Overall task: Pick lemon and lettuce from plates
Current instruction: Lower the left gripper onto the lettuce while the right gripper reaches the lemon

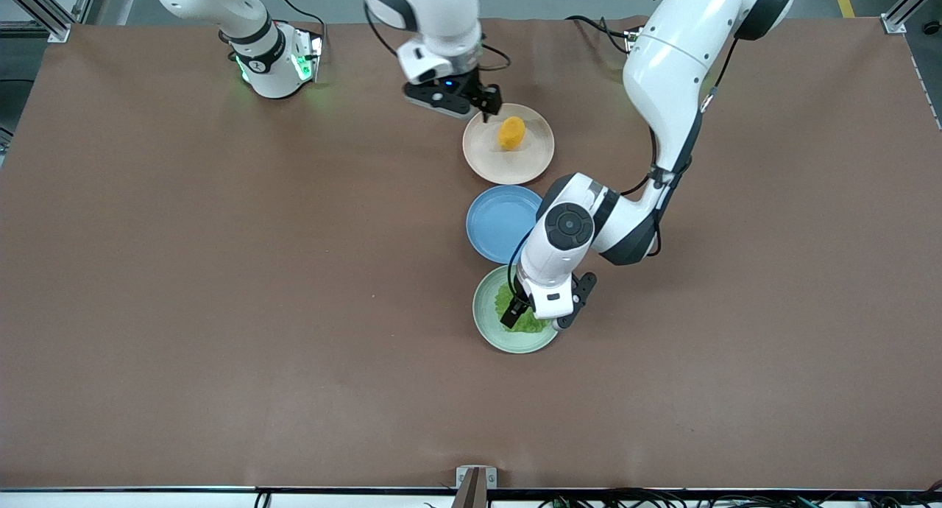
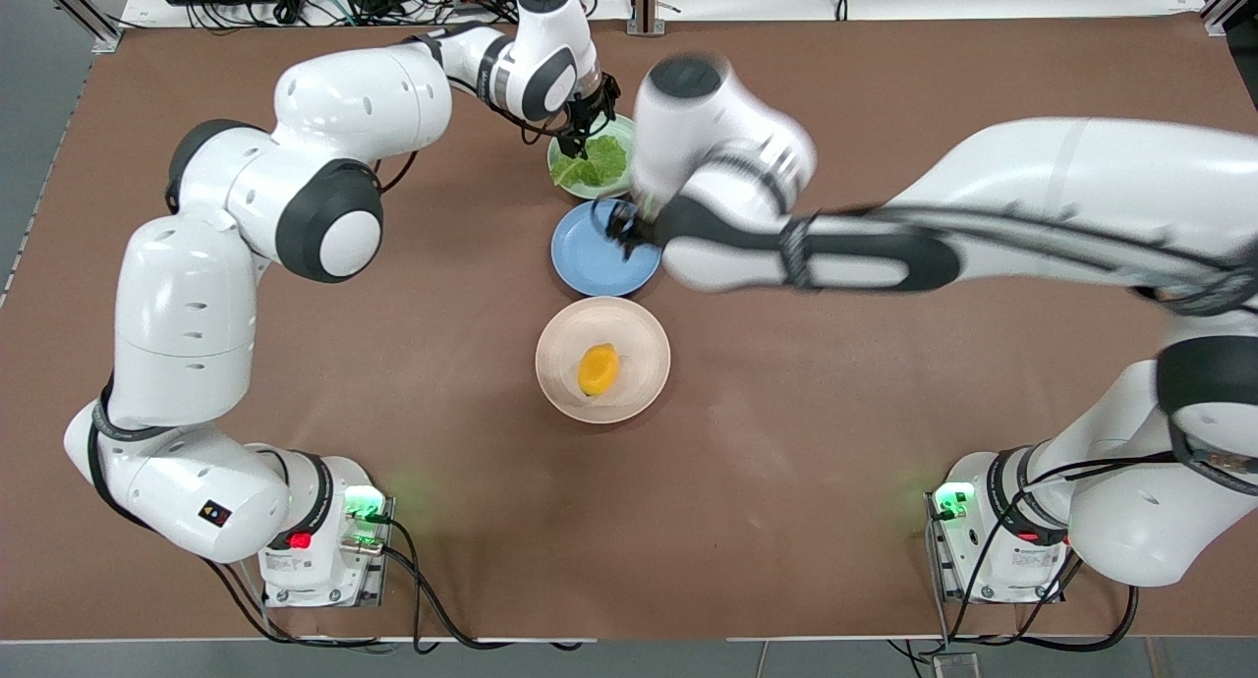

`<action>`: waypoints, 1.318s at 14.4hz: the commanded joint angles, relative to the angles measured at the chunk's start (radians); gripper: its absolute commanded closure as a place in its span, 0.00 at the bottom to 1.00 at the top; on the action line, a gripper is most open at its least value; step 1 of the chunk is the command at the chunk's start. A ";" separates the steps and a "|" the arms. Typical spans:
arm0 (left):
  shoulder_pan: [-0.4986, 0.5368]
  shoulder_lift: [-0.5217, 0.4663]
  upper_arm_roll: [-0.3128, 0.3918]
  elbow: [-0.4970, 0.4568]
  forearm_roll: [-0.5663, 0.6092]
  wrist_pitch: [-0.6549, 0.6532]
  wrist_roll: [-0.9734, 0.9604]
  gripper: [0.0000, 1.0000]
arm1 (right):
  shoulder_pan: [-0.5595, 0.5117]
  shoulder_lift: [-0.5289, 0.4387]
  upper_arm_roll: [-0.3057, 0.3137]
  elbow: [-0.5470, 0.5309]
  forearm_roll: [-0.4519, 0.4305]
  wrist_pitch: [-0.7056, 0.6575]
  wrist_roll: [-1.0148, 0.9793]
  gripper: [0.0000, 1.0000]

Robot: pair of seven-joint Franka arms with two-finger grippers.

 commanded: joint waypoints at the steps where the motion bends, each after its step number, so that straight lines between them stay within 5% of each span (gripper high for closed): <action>1: -0.023 0.033 0.008 0.020 0.009 0.011 -0.013 0.00 | 0.094 0.115 -0.018 0.015 -0.048 0.102 0.125 0.00; 8: -0.025 0.046 0.010 0.003 0.009 0.013 -0.005 0.05 | 0.148 0.329 -0.016 0.150 -0.102 0.152 0.270 0.00; 16: -0.017 0.036 0.010 -0.030 0.009 0.013 -0.005 0.24 | 0.209 0.393 -0.021 0.162 -0.109 0.210 0.343 0.00; 19: -0.019 0.035 0.008 -0.032 0.009 0.011 -0.010 0.35 | 0.217 0.416 -0.019 0.164 -0.181 0.233 0.351 0.00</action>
